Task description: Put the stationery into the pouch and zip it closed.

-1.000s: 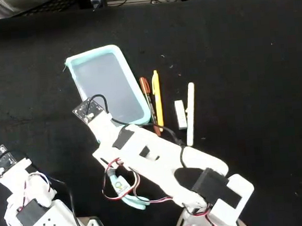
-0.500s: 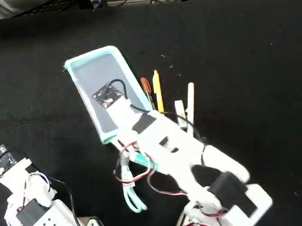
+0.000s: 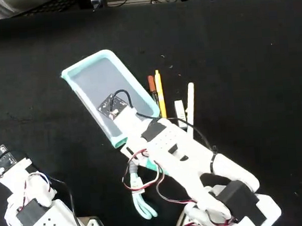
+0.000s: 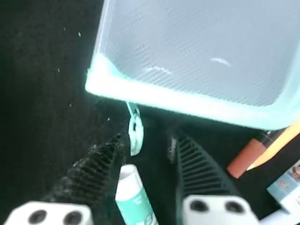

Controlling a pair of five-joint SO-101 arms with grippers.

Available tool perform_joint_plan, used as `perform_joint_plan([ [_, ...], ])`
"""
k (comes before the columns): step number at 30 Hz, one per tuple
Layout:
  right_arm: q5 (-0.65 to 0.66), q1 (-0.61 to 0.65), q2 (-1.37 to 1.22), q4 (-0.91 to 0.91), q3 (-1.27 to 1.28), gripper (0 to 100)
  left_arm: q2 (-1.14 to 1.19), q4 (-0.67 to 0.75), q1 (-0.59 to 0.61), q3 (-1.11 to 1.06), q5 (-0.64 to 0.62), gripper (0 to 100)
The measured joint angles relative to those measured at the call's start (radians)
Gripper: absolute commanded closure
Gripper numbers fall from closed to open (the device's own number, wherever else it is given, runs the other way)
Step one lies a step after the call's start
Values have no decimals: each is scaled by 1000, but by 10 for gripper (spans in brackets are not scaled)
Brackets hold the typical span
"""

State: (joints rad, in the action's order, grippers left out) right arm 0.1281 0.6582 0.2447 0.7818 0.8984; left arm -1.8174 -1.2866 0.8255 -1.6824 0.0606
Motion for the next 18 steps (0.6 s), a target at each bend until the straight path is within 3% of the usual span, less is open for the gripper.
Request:
perform_joint_plan([
  [11, 0, 0, -153, 6, -78, 871, 0, 0, 0, 0, 0, 905],
  [15, 0, 0, -241, 55, -163, 993, 0, 0, 0, 0, 0, 905],
  [18, 0, -3, -273, 66, -187, 986, 0, 0, 0, 0, 0, 905],
])
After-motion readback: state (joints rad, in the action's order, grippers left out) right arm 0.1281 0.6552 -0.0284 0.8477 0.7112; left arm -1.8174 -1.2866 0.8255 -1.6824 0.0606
